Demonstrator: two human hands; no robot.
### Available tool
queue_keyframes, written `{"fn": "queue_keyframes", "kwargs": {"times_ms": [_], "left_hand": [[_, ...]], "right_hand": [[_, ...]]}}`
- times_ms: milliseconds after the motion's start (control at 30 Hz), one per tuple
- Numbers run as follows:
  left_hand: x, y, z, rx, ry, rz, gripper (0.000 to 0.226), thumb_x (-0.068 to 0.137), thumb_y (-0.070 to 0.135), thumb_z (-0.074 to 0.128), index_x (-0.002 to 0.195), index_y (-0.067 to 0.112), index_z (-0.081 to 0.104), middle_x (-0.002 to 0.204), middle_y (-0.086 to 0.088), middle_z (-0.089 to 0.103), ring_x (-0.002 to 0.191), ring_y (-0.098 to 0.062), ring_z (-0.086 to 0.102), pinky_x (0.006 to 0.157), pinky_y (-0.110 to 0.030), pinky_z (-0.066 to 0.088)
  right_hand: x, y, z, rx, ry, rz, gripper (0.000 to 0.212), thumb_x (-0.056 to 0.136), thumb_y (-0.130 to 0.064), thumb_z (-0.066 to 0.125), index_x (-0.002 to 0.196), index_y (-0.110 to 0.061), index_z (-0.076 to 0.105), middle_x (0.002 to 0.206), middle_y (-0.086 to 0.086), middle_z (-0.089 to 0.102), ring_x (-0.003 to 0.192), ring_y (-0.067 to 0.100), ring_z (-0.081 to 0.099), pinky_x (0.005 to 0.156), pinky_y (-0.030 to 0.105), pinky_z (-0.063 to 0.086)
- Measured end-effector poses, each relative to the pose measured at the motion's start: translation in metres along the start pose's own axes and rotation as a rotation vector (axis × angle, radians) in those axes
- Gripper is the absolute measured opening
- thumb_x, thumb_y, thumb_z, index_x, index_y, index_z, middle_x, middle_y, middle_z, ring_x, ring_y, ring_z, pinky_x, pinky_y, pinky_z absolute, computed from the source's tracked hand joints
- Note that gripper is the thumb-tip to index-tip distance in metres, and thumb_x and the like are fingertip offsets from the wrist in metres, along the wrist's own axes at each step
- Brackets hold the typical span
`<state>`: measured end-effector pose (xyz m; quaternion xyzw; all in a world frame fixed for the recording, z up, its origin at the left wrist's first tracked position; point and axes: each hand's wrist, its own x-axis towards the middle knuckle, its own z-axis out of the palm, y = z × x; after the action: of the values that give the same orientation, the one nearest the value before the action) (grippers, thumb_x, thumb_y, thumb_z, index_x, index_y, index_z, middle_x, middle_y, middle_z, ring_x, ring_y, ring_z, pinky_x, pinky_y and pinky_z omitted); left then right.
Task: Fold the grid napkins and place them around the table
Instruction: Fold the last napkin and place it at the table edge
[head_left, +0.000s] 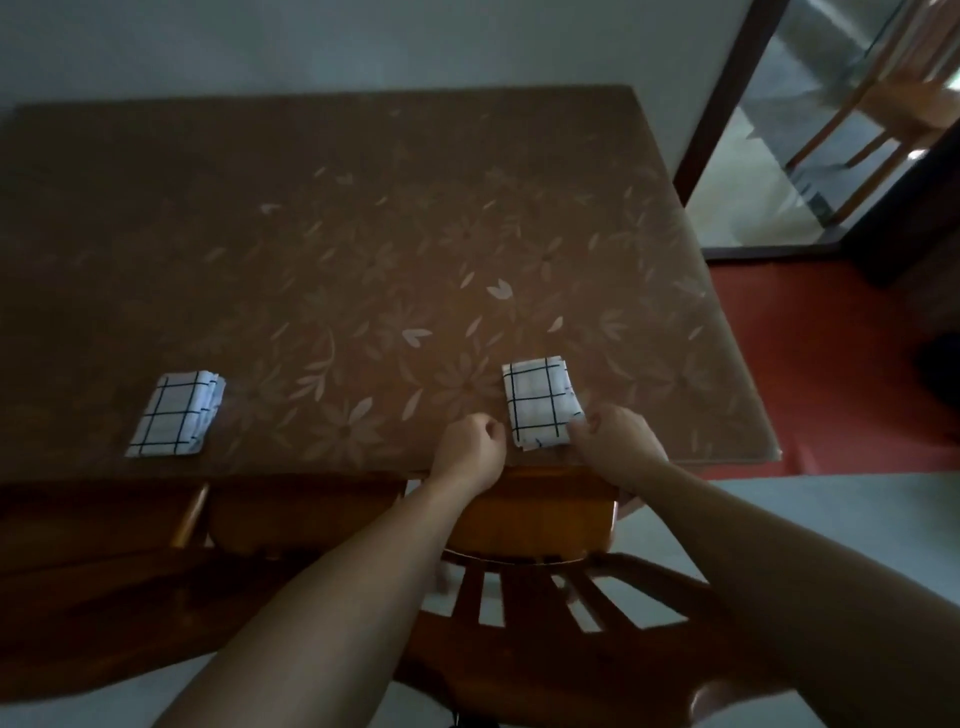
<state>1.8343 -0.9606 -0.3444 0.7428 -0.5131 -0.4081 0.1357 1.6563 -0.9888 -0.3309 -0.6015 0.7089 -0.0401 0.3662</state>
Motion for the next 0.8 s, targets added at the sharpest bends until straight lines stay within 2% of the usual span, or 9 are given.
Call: {"fn": "queue_keyframes", "kwargs": {"times_ms": [100, 167, 300, 433, 500, 633, 800], "left_hand": [[0.01, 0.004, 0.006, -0.118, 0.003, -0.091, 0.029, 0.102, 0.029, 0.046, 0.114, 0.009, 0.063, 0.101, -0.009, 0.07, 0.09, -0.023, 0.068, 0.08, -0.04, 0.056], [0.015, 0.009, 0.008, -0.179, -0.016, -0.129, 0.023, 0.101, 0.026, 0.05, 0.109, 0.011, 0.065, 0.092, -0.01, 0.072, 0.079, -0.019, 0.068, 0.08, -0.04, 0.057], [0.028, 0.013, 0.017, -0.203, 0.018, -0.13, 0.017, 0.096, 0.023, 0.061, 0.089, 0.01, 0.069, 0.074, -0.005, 0.069, 0.072, -0.019, 0.066, 0.079, -0.039, 0.057], [0.037, 0.011, 0.023, -0.151, 0.064, -0.113, 0.02, 0.09, 0.026, 0.068, 0.098, 0.008, 0.073, 0.085, -0.008, 0.073, 0.081, -0.021, 0.068, 0.075, -0.033, 0.055], [0.04, 0.008, 0.023, -0.145, 0.075, -0.115, 0.02, 0.089, 0.027, 0.07, 0.099, 0.01, 0.073, 0.087, -0.007, 0.073, 0.083, -0.021, 0.069, 0.074, -0.032, 0.055], [0.041, -0.003, 0.013, -0.106, 0.1, -0.126, 0.019, 0.087, 0.032, 0.072, 0.097, 0.015, 0.069, 0.086, -0.003, 0.073, 0.081, -0.018, 0.069, 0.071, -0.031, 0.056], [0.042, -0.017, 0.002, -0.067, 0.136, -0.119, 0.019, 0.085, 0.035, 0.073, 0.092, 0.018, 0.069, 0.079, -0.001, 0.071, 0.077, -0.017, 0.069, 0.067, -0.031, 0.056]], "right_hand": [[0.021, 0.0, 0.002, 0.019, -0.021, -0.038, 0.03, 0.082, -0.038, 0.049, 0.07, -0.013, 0.062, 0.068, 0.0, 0.066, 0.056, 0.017, 0.06, 0.06, 0.037, 0.056], [0.033, 0.002, -0.001, 0.037, -0.022, -0.031, 0.026, 0.084, -0.036, 0.055, 0.071, -0.015, 0.065, 0.069, 0.001, 0.069, 0.059, 0.019, 0.064, 0.06, 0.036, 0.059], [0.048, 0.009, -0.003, 0.04, -0.001, -0.021, 0.017, 0.084, -0.021, 0.062, 0.079, -0.008, 0.071, 0.073, 0.005, 0.073, 0.066, 0.023, 0.07, 0.065, 0.042, 0.061], [0.054, 0.014, 0.0, 0.049, 0.02, -0.02, 0.015, 0.083, -0.011, 0.062, 0.075, 0.0, 0.068, 0.073, 0.012, 0.072, 0.054, 0.016, 0.057, 0.064, 0.043, 0.059], [0.055, 0.013, 0.003, 0.053, 0.02, -0.018, 0.015, 0.082, -0.009, 0.063, 0.071, -0.002, 0.068, 0.07, 0.011, 0.072, 0.054, 0.02, 0.062, 0.062, 0.044, 0.061], [0.053, 0.004, 0.01, 0.07, -0.01, -0.03, 0.013, 0.083, -0.009, 0.065, 0.071, -0.006, 0.068, 0.069, 0.005, 0.071, 0.067, 0.023, 0.071, 0.062, 0.038, 0.062], [0.047, -0.009, 0.021, 0.071, -0.017, -0.053, 0.014, 0.085, -0.01, 0.066, 0.071, -0.011, 0.067, 0.071, 0.002, 0.069, 0.064, 0.015, 0.068, 0.06, 0.028, 0.06]]}}
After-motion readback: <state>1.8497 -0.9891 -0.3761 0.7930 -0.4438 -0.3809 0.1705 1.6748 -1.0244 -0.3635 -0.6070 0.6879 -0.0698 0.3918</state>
